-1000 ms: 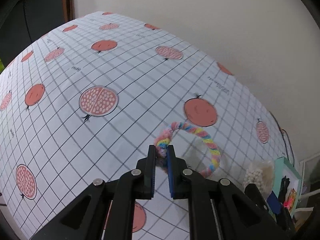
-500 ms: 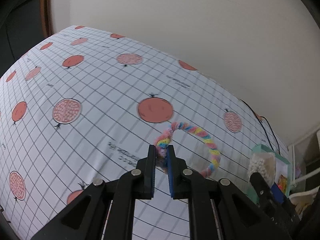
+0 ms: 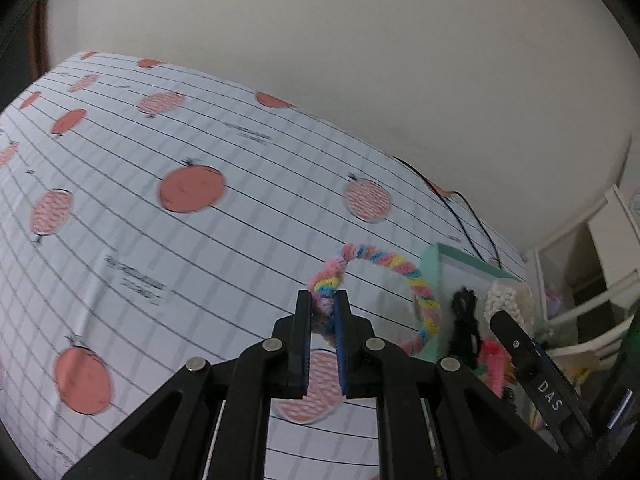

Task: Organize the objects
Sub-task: 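Carry the bracelet and cotton swab bag over the teal box with both tools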

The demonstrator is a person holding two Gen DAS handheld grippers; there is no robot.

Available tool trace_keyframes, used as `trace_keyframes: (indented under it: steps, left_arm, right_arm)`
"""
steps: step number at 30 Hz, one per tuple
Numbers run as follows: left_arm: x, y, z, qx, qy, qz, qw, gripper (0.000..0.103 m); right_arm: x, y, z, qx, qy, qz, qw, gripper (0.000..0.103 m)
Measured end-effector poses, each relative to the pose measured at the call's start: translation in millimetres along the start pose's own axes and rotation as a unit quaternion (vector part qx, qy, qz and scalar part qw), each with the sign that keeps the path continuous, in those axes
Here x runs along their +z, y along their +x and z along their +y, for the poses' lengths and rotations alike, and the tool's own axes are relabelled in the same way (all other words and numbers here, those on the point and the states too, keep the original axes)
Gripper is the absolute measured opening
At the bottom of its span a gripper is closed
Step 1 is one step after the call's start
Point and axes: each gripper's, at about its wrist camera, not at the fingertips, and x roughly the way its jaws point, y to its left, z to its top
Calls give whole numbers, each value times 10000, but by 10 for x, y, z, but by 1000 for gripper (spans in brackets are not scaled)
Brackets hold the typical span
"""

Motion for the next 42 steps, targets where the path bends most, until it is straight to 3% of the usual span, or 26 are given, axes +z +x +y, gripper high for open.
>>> trace_keyframes:
  steps: [8, 17, 26, 42]
  left_arm:
    - [-34, 199, -612, -402, 576, 58, 9975, 10]
    - [-132, 537, -1049, -543, 1090, 297, 9921, 11]
    - [-245, 791, -1215, -530, 1287, 583, 9885, 11]
    - [-305, 976, -1266, -450, 1334, 756, 9871, 11]
  right_arm:
    - [79, 36, -461, -472, -24, 56, 9989, 74]
    - [130, 137, -833, -541, 170, 169, 9983, 74]
    - [239, 331, -880, -604, -60, 266, 9978, 74]
    - [363, 571, -788, -604, -254, 381, 9971, 74]
